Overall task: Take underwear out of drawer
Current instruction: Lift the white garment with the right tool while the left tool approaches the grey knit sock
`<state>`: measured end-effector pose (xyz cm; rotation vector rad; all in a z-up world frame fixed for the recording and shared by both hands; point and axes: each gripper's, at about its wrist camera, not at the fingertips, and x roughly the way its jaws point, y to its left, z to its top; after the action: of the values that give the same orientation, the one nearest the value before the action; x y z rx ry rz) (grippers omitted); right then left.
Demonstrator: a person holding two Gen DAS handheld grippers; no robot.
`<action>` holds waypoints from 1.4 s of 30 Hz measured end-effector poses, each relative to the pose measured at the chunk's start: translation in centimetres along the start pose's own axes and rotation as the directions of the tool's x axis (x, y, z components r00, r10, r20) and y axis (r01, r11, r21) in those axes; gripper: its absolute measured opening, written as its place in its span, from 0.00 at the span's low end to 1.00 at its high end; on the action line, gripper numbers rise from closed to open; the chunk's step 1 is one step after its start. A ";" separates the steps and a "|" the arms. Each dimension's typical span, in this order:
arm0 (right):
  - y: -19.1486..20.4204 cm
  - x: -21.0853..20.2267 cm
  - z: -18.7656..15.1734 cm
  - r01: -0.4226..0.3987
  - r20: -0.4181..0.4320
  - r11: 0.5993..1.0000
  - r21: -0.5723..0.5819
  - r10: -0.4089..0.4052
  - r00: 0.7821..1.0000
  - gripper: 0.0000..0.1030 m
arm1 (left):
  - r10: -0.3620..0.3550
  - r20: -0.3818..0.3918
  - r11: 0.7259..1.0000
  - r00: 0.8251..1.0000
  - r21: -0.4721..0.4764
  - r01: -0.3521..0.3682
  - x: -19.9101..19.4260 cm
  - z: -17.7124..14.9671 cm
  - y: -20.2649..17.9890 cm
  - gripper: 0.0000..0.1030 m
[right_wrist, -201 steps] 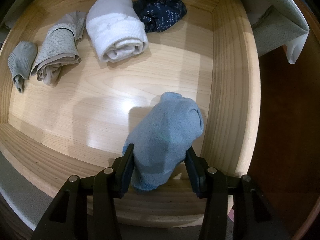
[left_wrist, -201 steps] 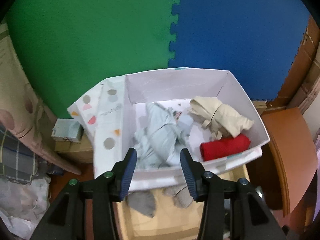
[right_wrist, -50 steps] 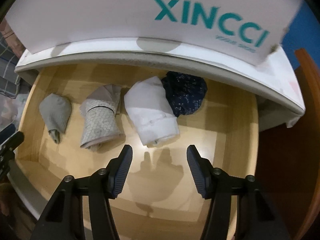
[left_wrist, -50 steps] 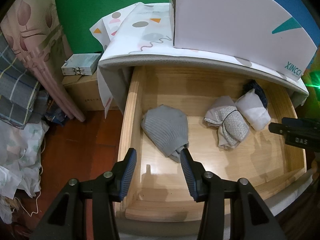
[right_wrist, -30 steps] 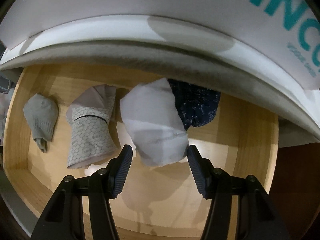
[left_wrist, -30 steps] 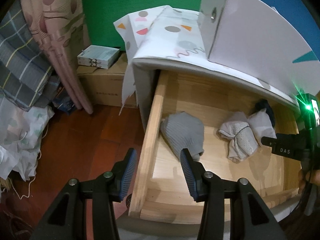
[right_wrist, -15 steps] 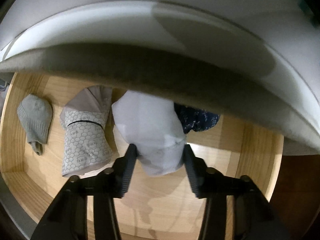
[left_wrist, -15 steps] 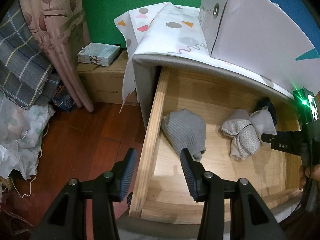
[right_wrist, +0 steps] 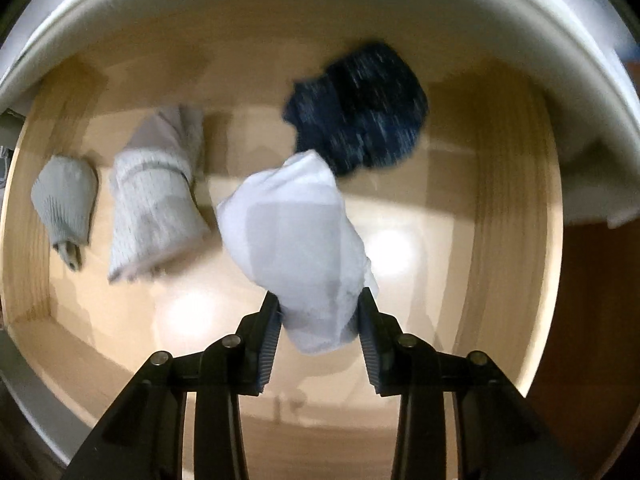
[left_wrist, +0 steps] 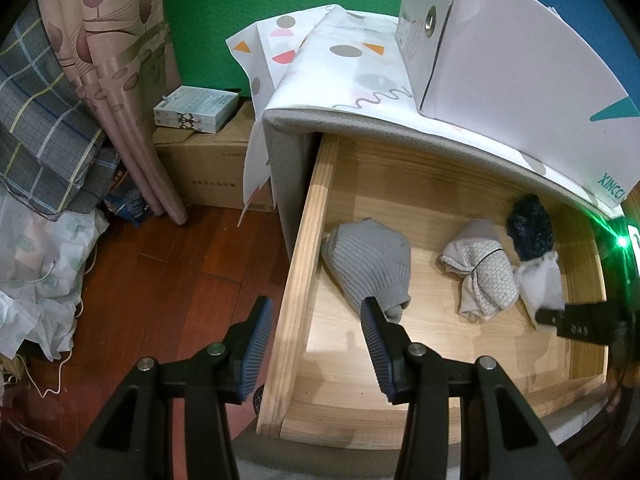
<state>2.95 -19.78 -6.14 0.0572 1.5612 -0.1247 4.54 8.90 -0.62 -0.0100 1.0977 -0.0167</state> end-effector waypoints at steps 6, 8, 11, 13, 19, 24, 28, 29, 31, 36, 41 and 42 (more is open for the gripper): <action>-0.9 0.0 -2.4 -0.017 -0.054 1.000 0.001 0.017 0.998 0.40 | -0.006 0.005 1.000 1.000 0.002 0.006 -0.1 0.1 0.1 0.45; -1.1 -0.2 -2.7 -0.017 -0.049 1.000 0.004 0.018 0.999 0.43 | -0.006 0.005 1.000 1.000 0.002 0.006 -0.1 0.2 0.1 0.45; -1.1 -0.5 -3.4 -0.012 -0.032 1.000 -0.009 0.012 0.999 0.48 | -0.008 0.002 1.000 1.000 0.001 0.008 -0.1 0.2 0.1 0.45; -1.2 -0.6 -3.9 -0.010 -0.025 1.000 -0.022 0.009 1.000 0.57 | -0.007 0.000 1.000 1.000 0.003 0.007 -0.1 0.3 0.0 0.45; 1.6 -1.3 -3.1 0.030 0.037 0.997 -0.071 -0.027 0.999 0.65 | -0.006 -0.005 1.000 1.000 0.009 0.006 0.0 0.3 -0.1 0.45; 2.6 0.1 -1.7 0.042 0.014 0.994 -0.102 -0.041 0.999 0.64 | -0.003 -0.008 1.000 1.000 0.011 0.003 0.1 0.3 -0.1 0.45; 1.2 0.5 -2.4 0.000 -0.039 0.998 -0.057 -0.002 0.999 0.48 | -0.002 -0.010 1.000 1.000 0.013 0.002 0.1 0.2 -0.1 0.45; 0.9 0.6 -2.8 -0.004 -0.045 0.999 -0.039 0.002 0.999 0.48 | -0.003 -0.011 1.000 1.000 0.013 0.003 0.1 0.2 -0.1 0.45; 0.8 0.4 -3.2 -0.010 -0.046 1.000 -0.023 0.009 0.999 0.46 | -0.003 -0.012 1.000 1.000 0.016 0.003 0.2 0.2 -0.1 0.45; -0.1 0.4 -4.9 -0.005 -0.077 1.000 -0.006 0.004 0.997 0.45 | -0.003 -0.013 1.000 1.000 0.017 0.003 0.2 0.3 -0.1 0.45; -1.3 0.6 -7.2 0.000 -0.122 1.000 0.018 0.003 0.993 0.43 | 0.003 -0.012 1.000 1.000 0.023 -0.002 0.2 0.3 -0.2 0.45; -1.5 0.6 -7.6 0.004 -0.126 1.000 0.020 -0.002 0.992 0.43 | 0.003 -0.013 1.000 1.000 0.023 -0.003 0.2 0.2 -0.2 0.45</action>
<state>-4.80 -20.42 -6.71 0.0805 1.6867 -0.1418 4.84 8.70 -0.68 0.0124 1.1107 -0.0266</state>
